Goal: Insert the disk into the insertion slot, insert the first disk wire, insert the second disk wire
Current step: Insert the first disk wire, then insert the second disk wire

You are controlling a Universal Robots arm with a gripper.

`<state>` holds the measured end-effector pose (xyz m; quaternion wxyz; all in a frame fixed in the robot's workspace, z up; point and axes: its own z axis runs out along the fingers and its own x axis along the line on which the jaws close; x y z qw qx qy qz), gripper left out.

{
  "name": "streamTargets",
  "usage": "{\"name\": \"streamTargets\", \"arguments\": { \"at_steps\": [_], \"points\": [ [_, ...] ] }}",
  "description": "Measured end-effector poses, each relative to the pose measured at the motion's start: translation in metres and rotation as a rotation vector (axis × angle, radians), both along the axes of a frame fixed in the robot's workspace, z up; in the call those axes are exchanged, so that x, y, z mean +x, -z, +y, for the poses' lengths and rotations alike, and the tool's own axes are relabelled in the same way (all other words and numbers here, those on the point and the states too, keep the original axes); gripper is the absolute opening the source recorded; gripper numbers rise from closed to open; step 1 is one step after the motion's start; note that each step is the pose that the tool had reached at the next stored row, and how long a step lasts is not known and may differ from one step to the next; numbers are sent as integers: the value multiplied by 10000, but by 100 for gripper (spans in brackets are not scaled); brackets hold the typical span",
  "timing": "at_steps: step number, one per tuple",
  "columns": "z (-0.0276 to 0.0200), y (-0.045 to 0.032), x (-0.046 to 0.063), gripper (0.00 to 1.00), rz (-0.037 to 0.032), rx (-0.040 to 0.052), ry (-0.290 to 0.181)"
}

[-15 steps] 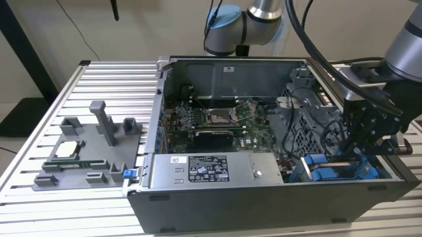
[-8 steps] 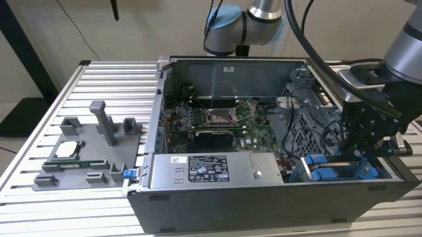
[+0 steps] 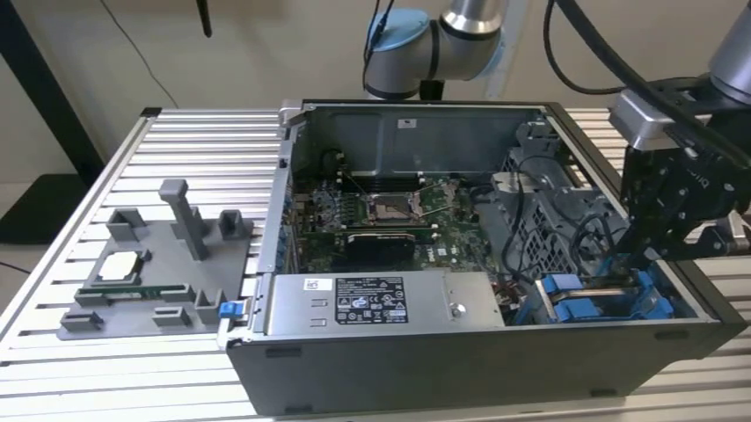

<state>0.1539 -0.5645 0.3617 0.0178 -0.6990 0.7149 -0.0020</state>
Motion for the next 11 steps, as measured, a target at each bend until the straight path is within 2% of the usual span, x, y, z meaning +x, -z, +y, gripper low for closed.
{"name": "streamTargets", "arguments": {
  "at_steps": [5, 10, 11],
  "points": [
    [0, -145, 0, 100, 0, -2, -1],
    [0, -157, 7, 100, 5, -1, -2],
    [0, -158, 32, 100, 29, -3, -1]
  ]
}}
